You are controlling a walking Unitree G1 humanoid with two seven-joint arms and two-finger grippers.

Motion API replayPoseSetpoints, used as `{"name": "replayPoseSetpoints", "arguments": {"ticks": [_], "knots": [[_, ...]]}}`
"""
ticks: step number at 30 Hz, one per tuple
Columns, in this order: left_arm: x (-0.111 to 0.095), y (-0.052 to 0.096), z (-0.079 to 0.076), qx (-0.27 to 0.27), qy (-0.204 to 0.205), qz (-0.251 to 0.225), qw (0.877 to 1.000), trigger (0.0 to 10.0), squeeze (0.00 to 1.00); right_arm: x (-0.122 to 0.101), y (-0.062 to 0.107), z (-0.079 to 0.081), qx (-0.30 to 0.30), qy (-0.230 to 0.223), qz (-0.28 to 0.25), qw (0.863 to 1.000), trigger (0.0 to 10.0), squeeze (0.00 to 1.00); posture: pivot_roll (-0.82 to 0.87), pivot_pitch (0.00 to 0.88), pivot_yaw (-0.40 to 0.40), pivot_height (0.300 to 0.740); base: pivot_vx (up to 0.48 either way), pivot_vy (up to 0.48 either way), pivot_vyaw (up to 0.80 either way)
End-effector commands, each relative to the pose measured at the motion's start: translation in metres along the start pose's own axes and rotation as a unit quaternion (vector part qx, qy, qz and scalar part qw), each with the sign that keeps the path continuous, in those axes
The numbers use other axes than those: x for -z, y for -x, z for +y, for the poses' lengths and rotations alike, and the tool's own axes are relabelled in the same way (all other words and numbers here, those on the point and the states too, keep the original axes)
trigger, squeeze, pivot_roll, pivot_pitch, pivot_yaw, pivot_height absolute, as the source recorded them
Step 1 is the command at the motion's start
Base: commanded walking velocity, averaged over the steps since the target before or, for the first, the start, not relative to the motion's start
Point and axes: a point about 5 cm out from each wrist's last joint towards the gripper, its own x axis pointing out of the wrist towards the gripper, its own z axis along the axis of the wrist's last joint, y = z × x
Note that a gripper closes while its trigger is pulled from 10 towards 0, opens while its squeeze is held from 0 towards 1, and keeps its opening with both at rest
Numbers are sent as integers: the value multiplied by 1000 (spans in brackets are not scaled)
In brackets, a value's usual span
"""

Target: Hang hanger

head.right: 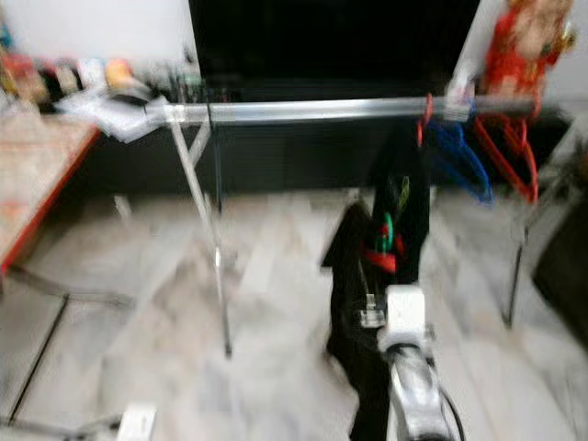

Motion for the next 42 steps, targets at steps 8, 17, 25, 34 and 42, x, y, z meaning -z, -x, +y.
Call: {"name": "replayPoseSetpoints", "arguments": {"ticks": [8, 17, 25, 34, 42], "knots": [[22, 3, -1, 4, -1, 44, 999, 10000, 0, -16, -9, 6, -1, -4, -31, 1000, 10000, 0, -56, 0, -43, 740, -326, 0, 0], [22, 3, 0, 3, -3, 45, 999, 10000, 0, -17, -10, 8, -3, -5, -31, 999, 10000, 0, -58, 0, -41, 740, -325, 0, 0], [21, 3, 1, 3, -4, 45, 999, 10000, 0, -17, -10, 12, -7, -7, -29, 1000, 10000, 0, -51, 0, -39, 740, -325, 0, 0], [21, 3, 2, 0, -3, 45, 999, 10000, 0, -20, -14, 16, -14, -9, -27, 1000, 10000, 0, -39, 0, -39, 740, -325, 0, 0], [20, 3, 2, -3, -2, 44, 999, 10000, 0, -24, -17, 22, -21, -11, -28, 999, 10000, 0, -37, 0, -36, 740, -324, 0, 0]]}}
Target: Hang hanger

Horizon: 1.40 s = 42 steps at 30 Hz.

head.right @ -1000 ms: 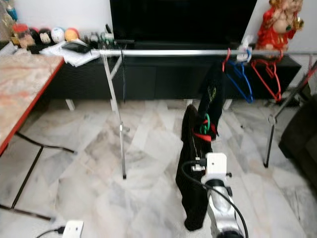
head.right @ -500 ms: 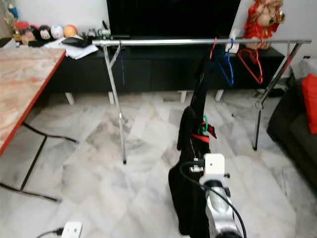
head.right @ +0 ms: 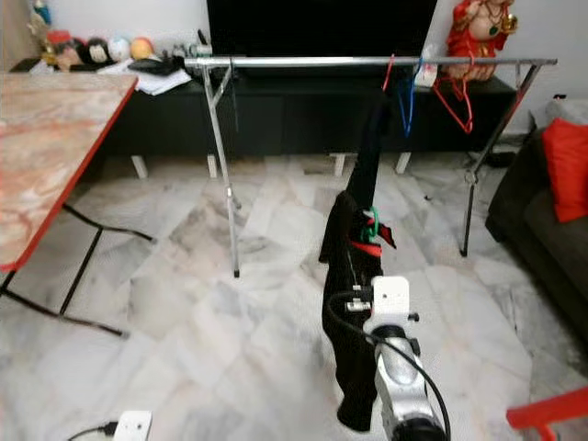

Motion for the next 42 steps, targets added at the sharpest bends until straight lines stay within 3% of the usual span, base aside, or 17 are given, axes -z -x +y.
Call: {"name": "replayPoseSetpoints", "arguments": {"ticks": [1, 13, 28, 34, 38, 39, 40, 42], "knots": [[20, 3, -5, 6, -1, 38, 999, 10000, 0, -6, -3, -4, 4, 4, -12, 1000, 10000, 0, -37, 0, -36, 740, -319, 0, 0], [18, 3, -4, 5, 1, 32, 999, 10000, 0, -3, -1, -7, 6, 5, -3, 1000, 10000, 0, -42, 0, -31, 740, -229, 0, 0], [16, 2, -5, 5, -1, 28, 1000, 10000, 0, -5, -5, -4, -11, 6, 2, 1000, 10000, 0, -30, 0, -40, 740, 0, 0, 0], [12, 2, -5, 3, -31, 7, 999, 10000, 0, -4, -4, -4, -20, 11, 5, 1000, 10000, 0, -30, 0, -41, 740, 0, 0, 0], [6, 2, -4, -8, -48, -26, 999, 10000, 0, -4, -7, -8, -43, 38, 21, 998, 10000, 0, -35, 0, -45, 740, 0, 0, 0], [-6, 2, 9, -10, -44, -54, 997, 10000, 0, -4, -7, -10, -50, 49, 25, 997, 10000, 0, -34, 0, -49, 740, 0, 0, 0], [-27, 3, 32, -13, -50, -106, 993, 10000, 0, -5, -9, -13, -65, 63, 29, 996, 10000, 0, -36, 0, -50, 740, 0, 0, 0], [-35, 4, 39, -14, -56, -125, 990, 10000, 0, -6, -10, -14, -72, 68, 31, 995, 10000, 0, -36, 0, -50, 740, 0, 0, 0]]}}
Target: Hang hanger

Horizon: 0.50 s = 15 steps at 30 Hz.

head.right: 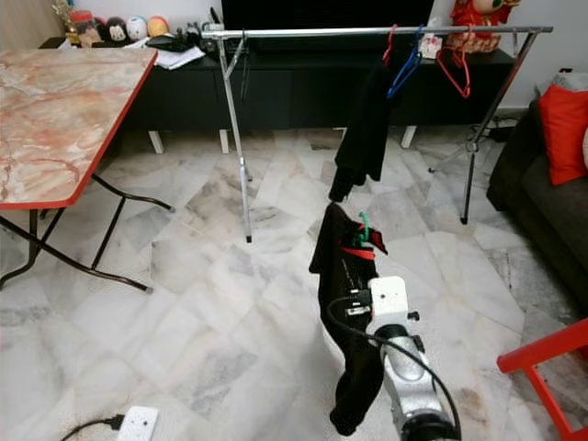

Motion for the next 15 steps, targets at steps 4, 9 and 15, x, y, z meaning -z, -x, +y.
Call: {"name": "replayPoseSetpoints", "arguments": {"ticks": [4, 9, 15], "knots": [[-57, -7, 35, -34, -82, -90, 992, 10000, 0, -9, -7, -9, -21, 37, 10, 999, 10000, 0, -42, 0, -50, 740, 0, 0, 0], [-88, -8, 26, -23, -106, -160, 981, 10000, 0, -11, -11, -8, -59, 53, 28, 996, 10000, 0, -40, 0, -55, 740, 0, 0, 0], [-122, -4, 18, 6, -186, -229, 955, 10000, 0, -23, -13, -1, -146, 83, 7, 986, 10000, 0, -42, 0, -53, 740, 0, 0, 0]]}}
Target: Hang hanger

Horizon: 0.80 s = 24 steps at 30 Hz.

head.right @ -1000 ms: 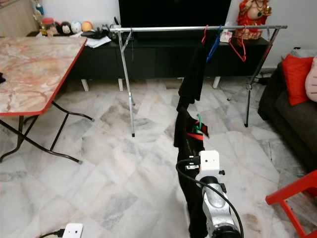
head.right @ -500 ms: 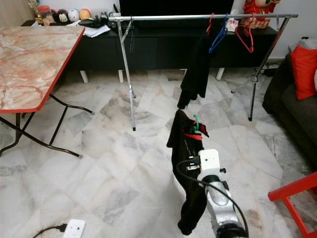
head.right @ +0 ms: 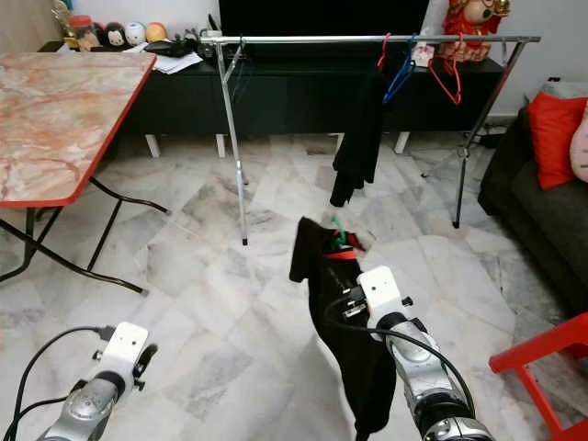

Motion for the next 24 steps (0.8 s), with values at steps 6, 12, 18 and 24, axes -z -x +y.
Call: {"name": "replayPoseSetpoints", "arguments": {"ticks": [6, 12, 18, 24], "knots": [[-48, -9, -6, 115, -116, -98, 982, 10000, 0, -16, -2, 7, -166, 101, 7, 981, 10000, 0, -38, 0, -58, 740, 0, 0, 0], [-63, -7, -18, 199, -162, -112, 960, 10000, 0, -17, 2, 12, -247, 130, 11, 960, 10000, 0, -34, 0, -64, 740, 0, 0, 0], [-89, 0, -34, 284, -145, -152, 935, 10000, 0, -19, 4, 14, -290, 154, 14, 945, 10000, 0, -31, 0, -69, 740, 0, 0, 0], [-109, 12, -48, 362, -126, -182, 906, 10000, 0, -15, 7, 15, -309, 170, 21, 936, 10000, 0, -23, 0, -81, 740, 0, 0, 0]]}}
